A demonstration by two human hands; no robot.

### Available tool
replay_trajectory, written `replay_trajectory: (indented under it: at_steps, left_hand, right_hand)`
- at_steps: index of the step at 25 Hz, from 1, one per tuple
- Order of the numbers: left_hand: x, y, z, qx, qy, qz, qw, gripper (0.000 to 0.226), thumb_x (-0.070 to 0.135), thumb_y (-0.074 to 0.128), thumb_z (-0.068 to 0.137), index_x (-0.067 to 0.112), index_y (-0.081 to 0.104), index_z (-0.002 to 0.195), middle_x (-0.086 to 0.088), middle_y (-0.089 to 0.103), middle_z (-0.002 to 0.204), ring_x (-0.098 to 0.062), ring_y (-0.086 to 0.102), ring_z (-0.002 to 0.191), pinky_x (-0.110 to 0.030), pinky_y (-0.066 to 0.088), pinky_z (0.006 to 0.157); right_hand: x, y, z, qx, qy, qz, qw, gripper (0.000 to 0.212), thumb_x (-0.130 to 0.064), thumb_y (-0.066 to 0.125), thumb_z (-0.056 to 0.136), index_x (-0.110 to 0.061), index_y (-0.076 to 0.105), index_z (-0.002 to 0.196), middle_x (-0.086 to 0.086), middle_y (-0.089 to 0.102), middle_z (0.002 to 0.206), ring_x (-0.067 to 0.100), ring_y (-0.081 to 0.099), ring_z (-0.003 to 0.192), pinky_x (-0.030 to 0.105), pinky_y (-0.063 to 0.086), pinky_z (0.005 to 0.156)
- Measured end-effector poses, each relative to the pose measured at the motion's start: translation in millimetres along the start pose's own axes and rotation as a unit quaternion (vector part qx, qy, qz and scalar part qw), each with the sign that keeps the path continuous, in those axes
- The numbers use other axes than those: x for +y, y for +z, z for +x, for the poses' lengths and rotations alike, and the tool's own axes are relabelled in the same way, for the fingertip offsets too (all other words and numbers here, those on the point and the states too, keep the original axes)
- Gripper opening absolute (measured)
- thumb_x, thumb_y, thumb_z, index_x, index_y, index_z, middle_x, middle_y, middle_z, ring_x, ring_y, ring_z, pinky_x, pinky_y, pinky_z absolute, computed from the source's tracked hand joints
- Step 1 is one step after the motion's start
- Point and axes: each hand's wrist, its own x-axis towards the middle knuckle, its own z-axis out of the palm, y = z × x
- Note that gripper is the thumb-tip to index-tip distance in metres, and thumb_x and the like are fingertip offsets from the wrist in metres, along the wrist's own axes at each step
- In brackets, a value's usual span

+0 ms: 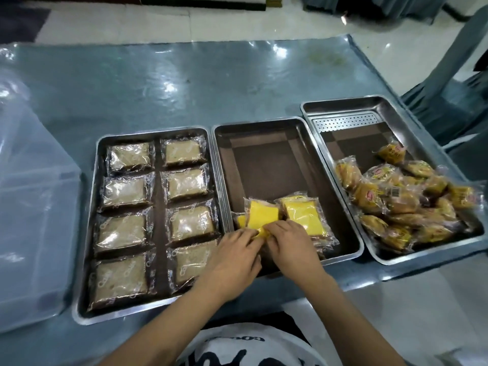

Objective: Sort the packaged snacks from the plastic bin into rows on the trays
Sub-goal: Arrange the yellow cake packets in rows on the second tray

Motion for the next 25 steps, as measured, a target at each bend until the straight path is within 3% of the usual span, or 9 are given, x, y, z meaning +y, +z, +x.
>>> replay_trajectory:
  at_steps: [4,7,12,16,20,25]
  left_hand:
    - [5,7,8,-0.006,-0.085,0.016,0.996,0.047,0.036,0.039,0.094,0.021,0.053,0.137,-0.003,0.051,0.141,-0.026,0.044,0.134,-0.041,0.036,0.113]
    - [17,13,16,0.013,-0.151,0.01,0.988,0.048,0.038,0.037,0.09,0.026,0.053,0.134,-0.003,0.056,0.134,-0.027,0.05,0.127,-0.044,0.041,0.11]
    - [39,22,35,0.011,-0.251,0.032,0.967,0.051,0.044,0.039,0.091,0.034,0.042,0.142,-0.006,0.05,0.145,-0.031,0.042,0.136,-0.05,0.035,0.114]
    - [63,26,40,0.036,-0.276,0.034,0.96,0.049,0.04,0.043,0.091,0.03,0.048,0.139,-0.003,0.048,0.147,-0.026,0.041,0.137,-0.045,0.031,0.117]
    - [74,30,38,0.048,-0.288,0.038,0.956,0.05,0.04,0.047,0.093,0.027,0.049,0.141,0.002,0.052,0.143,-0.021,0.041,0.135,-0.036,0.018,0.117]
    - [64,29,52,0.049,-0.296,0.035,0.953,0.051,0.041,0.043,0.097,0.027,0.044,0.145,-0.002,0.049,0.147,-0.028,0.041,0.139,-0.044,0.029,0.117]
  right_hand:
    - [20,-3,23,-0.02,-0.058,0.024,0.998,0.028,-0.02,0.058,0.09,-0.019,0.07,0.116,-0.002,0.07,0.109,0.023,0.061,0.101,0.039,0.046,0.094]
    - [40,-10,44,-0.03,-0.101,0.021,0.994,0.035,-0.025,0.047,0.088,-0.02,0.07,0.113,-0.003,0.069,0.107,0.022,0.06,0.102,0.034,0.04,0.096]
    - [65,-15,78,-0.085,-0.172,0.004,0.981,0.034,-0.027,0.049,0.09,-0.021,0.071,0.114,-0.002,0.069,0.111,0.023,0.061,0.103,0.04,0.045,0.1]
    - [82,-13,94,-0.108,-0.204,0.021,0.973,0.038,-0.029,0.045,0.091,-0.022,0.07,0.12,-0.004,0.066,0.118,0.023,0.059,0.107,0.042,0.042,0.103]
    - [89,-12,102,-0.129,-0.224,0.04,0.965,0.036,-0.025,0.051,0.095,-0.024,0.066,0.127,-0.005,0.062,0.126,0.02,0.054,0.116,0.04,0.037,0.109]
    - [93,-9,112,-0.135,-0.214,0.029,0.967,0.038,-0.028,0.045,0.096,-0.025,0.06,0.131,-0.006,0.061,0.128,0.019,0.052,0.119,0.038,0.032,0.111]
